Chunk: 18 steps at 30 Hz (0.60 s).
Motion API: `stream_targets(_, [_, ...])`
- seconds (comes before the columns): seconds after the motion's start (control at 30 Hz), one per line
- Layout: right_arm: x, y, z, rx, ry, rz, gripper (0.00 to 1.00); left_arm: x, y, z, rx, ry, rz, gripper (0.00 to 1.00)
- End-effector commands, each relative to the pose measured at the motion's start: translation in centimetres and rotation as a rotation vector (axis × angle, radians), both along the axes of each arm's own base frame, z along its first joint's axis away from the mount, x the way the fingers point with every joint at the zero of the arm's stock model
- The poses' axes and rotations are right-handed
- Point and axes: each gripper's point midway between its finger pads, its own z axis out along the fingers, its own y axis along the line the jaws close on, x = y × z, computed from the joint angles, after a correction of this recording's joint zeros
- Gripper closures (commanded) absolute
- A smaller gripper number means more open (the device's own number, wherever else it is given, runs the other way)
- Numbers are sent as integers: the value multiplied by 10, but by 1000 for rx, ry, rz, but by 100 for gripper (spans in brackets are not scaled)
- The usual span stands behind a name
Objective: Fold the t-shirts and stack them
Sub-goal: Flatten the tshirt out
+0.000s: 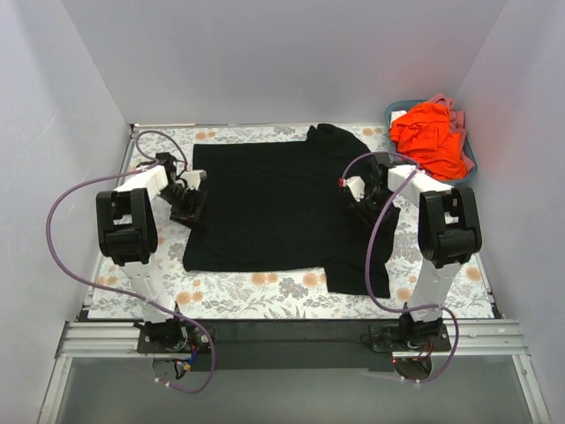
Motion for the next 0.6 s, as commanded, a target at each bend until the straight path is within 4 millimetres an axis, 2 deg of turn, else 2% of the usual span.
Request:
stream_targets(0.0, [47,4,6,3,-107,-34,43,48,10,2,37,-93,43,41])
stream_targets(0.03, [63,6,9,6,-127,-50,43,62,12,7,42,-120,50,41])
stream_targets(0.07, [71,4,9,-2,-134,-60,43,72,13,9,47,-132,59,41])
stream_targets(0.13, [88,4,8,-8,-153,-71,41,81,16,4,52,-114,71,41])
stream_targets(0.17, [106,4,20,-9,-202,-81,39,97,18,15,55,-155,78,41])
stream_targets(0.2, [110,6,24,-8,-208,-80,38,98,17,18,46,-150,77,40])
stream_targets(0.27, [111,12,45,39,-228,-56,31,100,7,42,-14,-189,51,39])
stream_targets(0.3, [107,16,67,69,-255,-37,25,99,5,51,-27,-209,36,38])
stream_targets(0.33, [99,19,81,97,-260,-15,19,96,-1,76,-53,-262,17,37])
stream_targets(0.37, [89,25,94,139,-264,33,18,83,-5,85,-71,-255,-2,37])
stream_targets(0.4, [65,22,113,150,-275,56,16,76,-7,93,-79,-268,-16,36])
stream_targets(0.43, [52,20,121,153,-288,82,11,67,-7,119,-73,-330,-41,34])
stream_targets(0.47, [39,16,127,145,-304,112,9,53,-11,124,-87,-322,-55,34])
stream_targets(0.5, [14,9,130,129,-323,167,8,37,-14,123,-98,-304,-68,34])
stream_targets(0.53, [-3,1,129,104,-306,195,8,24,-15,134,-95,-340,-108,33])
stream_targets(0.57, [-18,-4,125,87,-290,219,8,8,-17,135,-105,-321,-126,32])
